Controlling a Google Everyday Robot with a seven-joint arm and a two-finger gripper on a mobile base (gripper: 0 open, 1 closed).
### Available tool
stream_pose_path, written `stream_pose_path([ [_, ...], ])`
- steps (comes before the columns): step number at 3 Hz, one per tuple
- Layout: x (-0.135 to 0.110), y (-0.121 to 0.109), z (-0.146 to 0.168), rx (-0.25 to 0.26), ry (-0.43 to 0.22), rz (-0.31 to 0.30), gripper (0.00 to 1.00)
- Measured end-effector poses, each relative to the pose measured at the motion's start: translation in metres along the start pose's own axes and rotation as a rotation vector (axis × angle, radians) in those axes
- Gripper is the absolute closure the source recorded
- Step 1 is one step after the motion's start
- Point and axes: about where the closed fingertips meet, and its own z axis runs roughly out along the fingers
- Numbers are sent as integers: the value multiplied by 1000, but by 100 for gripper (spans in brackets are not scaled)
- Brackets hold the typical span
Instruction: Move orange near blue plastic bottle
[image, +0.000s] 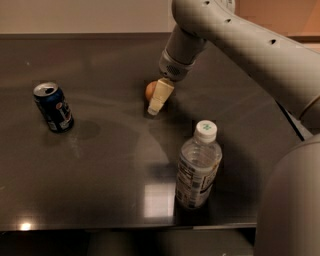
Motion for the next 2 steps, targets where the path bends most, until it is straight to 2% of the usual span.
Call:
stream_pose_path([
  [1,-3,5,9,-22,23,-7,25],
  [2,-8,7,4,-32,17,-19,48],
])
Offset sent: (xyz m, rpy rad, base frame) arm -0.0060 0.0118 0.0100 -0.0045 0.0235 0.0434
